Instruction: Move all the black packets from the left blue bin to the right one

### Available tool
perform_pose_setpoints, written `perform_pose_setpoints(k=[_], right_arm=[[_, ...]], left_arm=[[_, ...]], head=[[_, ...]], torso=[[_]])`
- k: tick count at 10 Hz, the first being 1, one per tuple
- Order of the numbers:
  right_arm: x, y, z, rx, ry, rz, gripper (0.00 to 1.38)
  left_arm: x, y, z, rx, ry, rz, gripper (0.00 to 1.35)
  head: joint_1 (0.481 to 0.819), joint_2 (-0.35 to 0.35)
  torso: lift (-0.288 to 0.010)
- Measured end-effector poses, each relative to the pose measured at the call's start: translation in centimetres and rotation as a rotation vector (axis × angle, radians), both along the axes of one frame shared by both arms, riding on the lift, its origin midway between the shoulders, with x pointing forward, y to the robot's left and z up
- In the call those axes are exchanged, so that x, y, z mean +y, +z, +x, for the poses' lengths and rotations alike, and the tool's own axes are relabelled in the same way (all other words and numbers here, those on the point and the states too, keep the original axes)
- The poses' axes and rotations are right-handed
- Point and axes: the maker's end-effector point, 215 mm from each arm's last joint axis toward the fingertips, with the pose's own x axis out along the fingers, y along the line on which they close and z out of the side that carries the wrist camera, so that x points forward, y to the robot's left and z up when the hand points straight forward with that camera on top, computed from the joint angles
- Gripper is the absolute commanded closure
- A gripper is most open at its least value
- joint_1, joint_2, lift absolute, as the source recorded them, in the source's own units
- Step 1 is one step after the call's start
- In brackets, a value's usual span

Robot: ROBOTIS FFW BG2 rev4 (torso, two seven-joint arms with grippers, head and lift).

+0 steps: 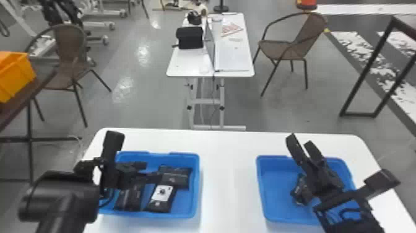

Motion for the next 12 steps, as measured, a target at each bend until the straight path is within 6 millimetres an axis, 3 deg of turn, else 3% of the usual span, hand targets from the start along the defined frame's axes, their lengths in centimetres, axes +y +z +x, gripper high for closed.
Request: perform_pose_setpoints(k=[3,5,10,11,12], right_arm=[[0.7,0.2,0.0,-0.001,0.013,0.012,0.30],[1.4,0.0,0.1,0.002,0.024,0.024,0.30],[2.5,1.2,0.5,-0.021,0.046,0.046,0.30],[2.5,1.2,0.4,-0.021,0.047,0.050,0.30],[2.6,1.2,0.4,-0.020,0.048,0.053,0.30]], left_arm=[[-1.1,-2.6,1.2,0.065,-0.069,0.091,0.40],[-0.7,-3.7,2.2,0.071,-0.064,0.166,0.40],[-2.2,-6.7,2.2,0.024,-0.036,0.102,0.41],[-1.9,-7.5,1.7,0.043,-0.022,0.108,0.44],[-1.5,-8.4,1.0,0.066,-0.014,0.121,0.63]], head=[[0.695,0.022],[0.695,0.032],[0.695,0.028],[0.695,0.031],[0.695,0.037]], torso=[[0.000],[0.000],[0.000],[0.000],[0.000]])
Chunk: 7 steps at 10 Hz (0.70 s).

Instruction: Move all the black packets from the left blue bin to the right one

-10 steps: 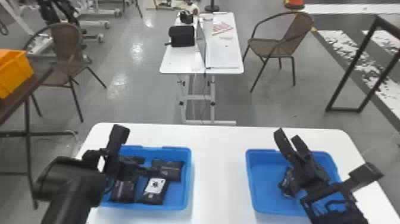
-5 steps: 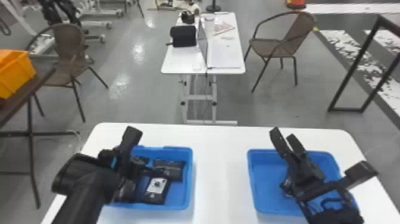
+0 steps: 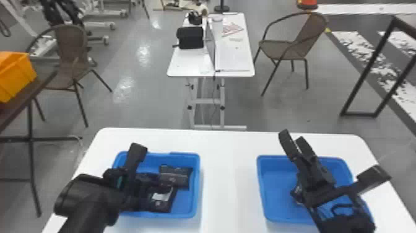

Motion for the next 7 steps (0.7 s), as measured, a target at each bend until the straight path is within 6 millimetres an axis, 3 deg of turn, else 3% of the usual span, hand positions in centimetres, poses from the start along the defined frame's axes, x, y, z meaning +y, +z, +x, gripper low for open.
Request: perform_pose_setpoints(k=[1,3,4,7], right_arm=[[0.2,0.0,0.0,0.000,0.003,0.004,0.30],[0.4,0.0,0.0,0.000,0.010,0.010,0.30],[0.5,-0.2,-0.1,0.003,0.012,0.013,0.30],[0.6,-0.6,-0.4,0.012,0.017,0.019,0.30]], left_arm=[[0.3,-0.5,-0.2,0.010,-0.002,0.016,0.86],[0.3,-0.1,0.5,-0.025,-0.019,0.035,1.15],[0.2,0.3,0.8,-0.038,-0.025,0.033,1.21],[-0.6,2.0,2.0,-0.088,-0.056,0.005,1.21]], head=[[0.695,0.042],[0.695,0.045],[0.695,0.044],[0.695,0.040]], torso=[[0.000],[0.000],[0.000],[0.000]])
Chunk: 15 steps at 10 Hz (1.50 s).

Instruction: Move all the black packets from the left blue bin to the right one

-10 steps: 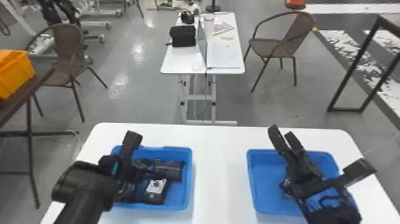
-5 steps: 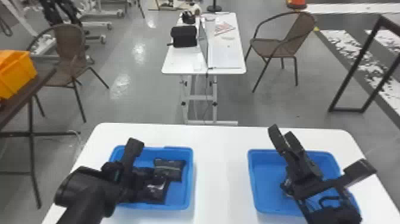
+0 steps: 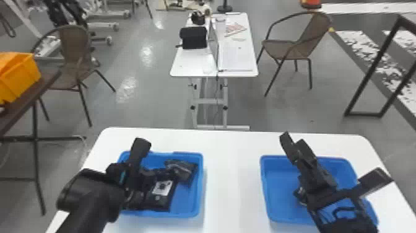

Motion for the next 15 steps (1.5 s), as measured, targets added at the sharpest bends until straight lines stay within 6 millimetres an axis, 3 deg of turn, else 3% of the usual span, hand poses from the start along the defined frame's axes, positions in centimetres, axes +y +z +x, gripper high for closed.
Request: perform_pose_setpoints(k=[3,7,11,13,15], right_arm=[[0.3,-0.2,-0.1,0.007,0.010,0.006,0.30],[1.7,0.0,-0.2,0.001,0.040,0.016,0.30],[5.4,1.7,0.5,-0.034,0.140,0.031,0.30],[7.3,2.3,1.3,-0.042,0.180,0.033,0.30],[8.7,3.0,2.1,-0.053,0.207,0.031,0.30]], left_arm=[[-2.0,2.3,0.0,-0.067,-0.059,-0.042,1.21],[-3.2,10.0,-2.6,-0.238,-0.069,-0.217,1.21],[-11.8,16.6,-4.1,-0.342,-0.216,-0.461,1.21],[-14.7,18.9,-3.5,-0.354,-0.279,-0.507,1.21],[-17.1,20.0,-3.0,-0.346,-0.333,-0.529,1.21]], head=[[0.695,0.021],[0.695,0.024],[0.695,-0.021],[0.695,-0.037],[0.695,-0.047]], torso=[[0.000],[0.000],[0.000],[0.000],[0.000]])
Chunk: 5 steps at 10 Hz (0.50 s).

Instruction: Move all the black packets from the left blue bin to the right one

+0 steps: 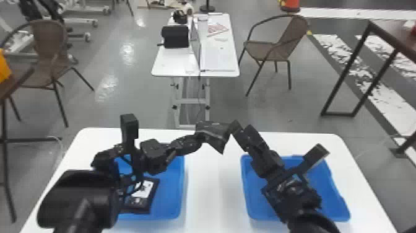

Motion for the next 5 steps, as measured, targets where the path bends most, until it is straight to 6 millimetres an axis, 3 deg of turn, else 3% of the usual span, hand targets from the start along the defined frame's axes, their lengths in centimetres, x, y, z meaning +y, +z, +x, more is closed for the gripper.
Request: perform_pose_setpoints(k=[2,3,4,5], right_arm=[[1.5,0.3,0.2,-0.007,0.027,-0.007,0.30],[2.1,0.4,0.3,-0.009,0.038,-0.010,0.58],[2.6,0.4,0.2,-0.009,0.055,-0.014,1.29],[2.9,0.2,0.2,-0.012,0.067,-0.031,1.27]], left_arm=[[-1.8,0.2,0.0,0.008,-0.030,-0.024,1.21],[-2.4,0.2,-0.1,0.011,-0.041,-0.026,1.21],[-2.6,0.3,0.0,0.012,-0.046,-0.025,1.21],[-2.7,0.3,0.0,0.012,-0.046,-0.026,1.21]], head=[[0.695,-0.051],[0.695,-0.051],[0.695,-0.050],[0.695,-0.045]], torso=[[0.000],[0.000],[0.000],[0.000]])
